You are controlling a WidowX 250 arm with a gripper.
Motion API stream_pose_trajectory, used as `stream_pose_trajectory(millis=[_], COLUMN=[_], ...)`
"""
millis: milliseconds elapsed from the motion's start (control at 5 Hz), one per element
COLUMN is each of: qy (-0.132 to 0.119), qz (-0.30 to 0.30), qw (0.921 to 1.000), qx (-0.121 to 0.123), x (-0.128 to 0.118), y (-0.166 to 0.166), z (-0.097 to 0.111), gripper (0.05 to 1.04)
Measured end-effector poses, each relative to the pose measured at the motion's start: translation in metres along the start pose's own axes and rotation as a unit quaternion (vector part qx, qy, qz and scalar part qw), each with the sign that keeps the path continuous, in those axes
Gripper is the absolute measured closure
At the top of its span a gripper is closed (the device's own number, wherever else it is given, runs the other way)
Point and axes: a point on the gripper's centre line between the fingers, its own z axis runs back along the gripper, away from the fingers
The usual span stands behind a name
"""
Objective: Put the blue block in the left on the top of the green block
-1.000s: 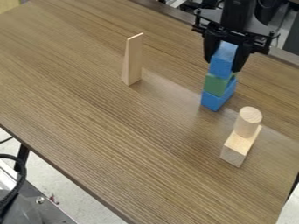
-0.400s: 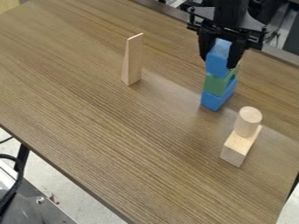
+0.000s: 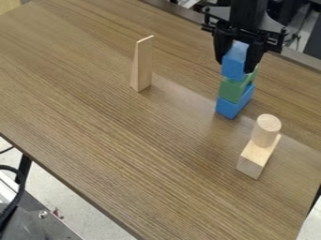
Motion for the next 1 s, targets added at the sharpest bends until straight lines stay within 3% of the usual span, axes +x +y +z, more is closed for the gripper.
stream_pose_trajectory(millis=[400,1000], qy=[0.018,0.012], qz=[-0.005,-0.009], qw=[0.9998,0.9998], qx=[0.008,0.012], x=[-0.0037,-0.0006], y=[-0.001,-0.0025], z=[-0.0133,-0.0161], gripper=[0.521,0.52])
